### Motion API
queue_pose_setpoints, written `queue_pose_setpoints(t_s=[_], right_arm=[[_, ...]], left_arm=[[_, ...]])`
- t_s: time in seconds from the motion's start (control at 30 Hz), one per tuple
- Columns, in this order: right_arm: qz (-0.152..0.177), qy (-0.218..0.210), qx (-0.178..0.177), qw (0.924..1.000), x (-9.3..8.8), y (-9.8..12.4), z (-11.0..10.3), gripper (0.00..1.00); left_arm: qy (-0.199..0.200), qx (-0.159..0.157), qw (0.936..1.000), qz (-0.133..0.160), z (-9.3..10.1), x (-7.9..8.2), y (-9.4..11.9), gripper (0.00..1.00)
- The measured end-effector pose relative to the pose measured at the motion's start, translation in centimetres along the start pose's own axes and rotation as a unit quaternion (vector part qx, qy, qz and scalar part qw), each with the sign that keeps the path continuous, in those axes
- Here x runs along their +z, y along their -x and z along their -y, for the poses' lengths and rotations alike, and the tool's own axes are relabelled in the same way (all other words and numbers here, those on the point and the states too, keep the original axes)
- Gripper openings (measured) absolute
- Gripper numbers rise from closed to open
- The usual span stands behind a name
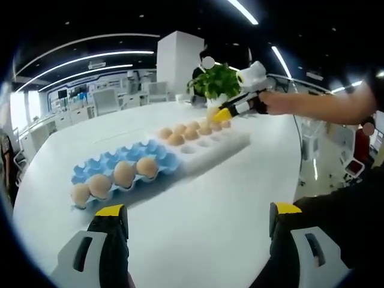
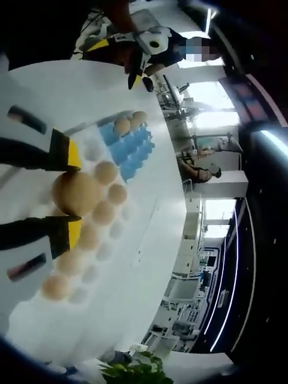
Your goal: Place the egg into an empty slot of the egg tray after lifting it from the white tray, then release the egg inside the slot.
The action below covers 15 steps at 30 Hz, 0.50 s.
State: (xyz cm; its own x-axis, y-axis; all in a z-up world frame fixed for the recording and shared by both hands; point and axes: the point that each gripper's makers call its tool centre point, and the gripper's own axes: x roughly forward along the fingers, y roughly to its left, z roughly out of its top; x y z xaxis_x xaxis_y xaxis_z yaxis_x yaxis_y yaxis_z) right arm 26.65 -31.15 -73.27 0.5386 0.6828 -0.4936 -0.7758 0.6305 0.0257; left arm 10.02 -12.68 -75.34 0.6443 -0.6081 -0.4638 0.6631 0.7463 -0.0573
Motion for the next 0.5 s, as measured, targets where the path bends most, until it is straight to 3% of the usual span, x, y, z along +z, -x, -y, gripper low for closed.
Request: queue_pose_setpoints(t_s=[0.5], right_arm=[[0.034,0.03,0.047,0.9979,1.7,-3.0,-5.3,0.3]], left_arm=[[0.007,0.007,1.0,0.003,-0.6,-0.4,0.6,1.0]])
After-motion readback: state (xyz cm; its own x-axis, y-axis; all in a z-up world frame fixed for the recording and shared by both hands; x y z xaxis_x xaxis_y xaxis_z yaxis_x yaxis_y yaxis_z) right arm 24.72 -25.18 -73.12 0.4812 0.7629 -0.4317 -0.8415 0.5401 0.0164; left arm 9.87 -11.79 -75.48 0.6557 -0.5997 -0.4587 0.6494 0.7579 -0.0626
